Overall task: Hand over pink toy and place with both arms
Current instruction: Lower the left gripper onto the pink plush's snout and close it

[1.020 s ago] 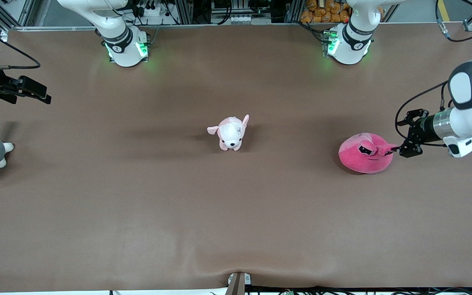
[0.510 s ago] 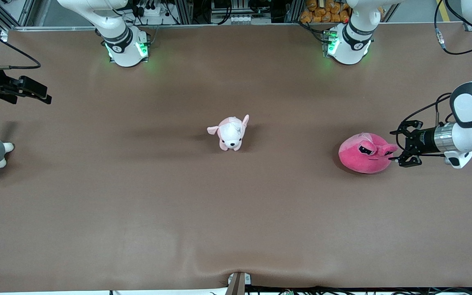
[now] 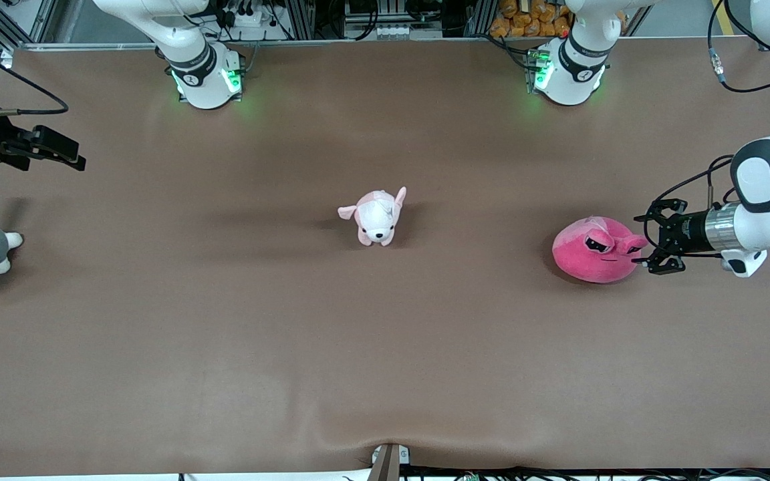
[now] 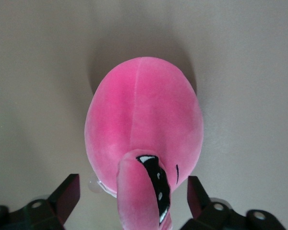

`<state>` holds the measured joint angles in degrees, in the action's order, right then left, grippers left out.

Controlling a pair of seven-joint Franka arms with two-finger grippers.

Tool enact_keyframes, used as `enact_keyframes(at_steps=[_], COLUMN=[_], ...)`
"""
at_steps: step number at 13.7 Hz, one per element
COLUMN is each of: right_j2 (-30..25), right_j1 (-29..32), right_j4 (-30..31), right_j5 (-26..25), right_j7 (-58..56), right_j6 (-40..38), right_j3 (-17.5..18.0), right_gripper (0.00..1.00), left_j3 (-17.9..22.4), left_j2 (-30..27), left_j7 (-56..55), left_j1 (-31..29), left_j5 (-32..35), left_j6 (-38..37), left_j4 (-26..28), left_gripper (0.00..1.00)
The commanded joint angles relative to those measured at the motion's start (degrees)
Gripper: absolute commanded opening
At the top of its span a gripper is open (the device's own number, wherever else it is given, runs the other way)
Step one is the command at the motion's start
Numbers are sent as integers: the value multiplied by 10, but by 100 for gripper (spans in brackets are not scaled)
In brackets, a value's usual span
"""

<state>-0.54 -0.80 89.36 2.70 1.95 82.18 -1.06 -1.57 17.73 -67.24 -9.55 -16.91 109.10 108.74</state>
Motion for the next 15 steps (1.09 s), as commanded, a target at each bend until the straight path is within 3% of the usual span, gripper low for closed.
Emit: enact_keyframes(at_steps=[1, 8, 15], right_j2=[3, 3, 3], right_j1=[-3, -3, -3], right_j4=[-6, -6, -6], right_j5=[-2, -2, -2], right_j7=[7, 7, 7], right_j6=[-3, -3, -3], right_j3=[0, 0, 0], right_gripper=[100, 100, 100], left_j3=[-4, -4, -5], left_j2=[11, 18, 16], left_j7=[-1, 1, 0], left_j1=[-4, -4, -3], left_j5=[-8, -11, -11], left_j6=[8, 11, 11], left_j4=[-9, -9, -9], left_gripper=[91, 66, 23])
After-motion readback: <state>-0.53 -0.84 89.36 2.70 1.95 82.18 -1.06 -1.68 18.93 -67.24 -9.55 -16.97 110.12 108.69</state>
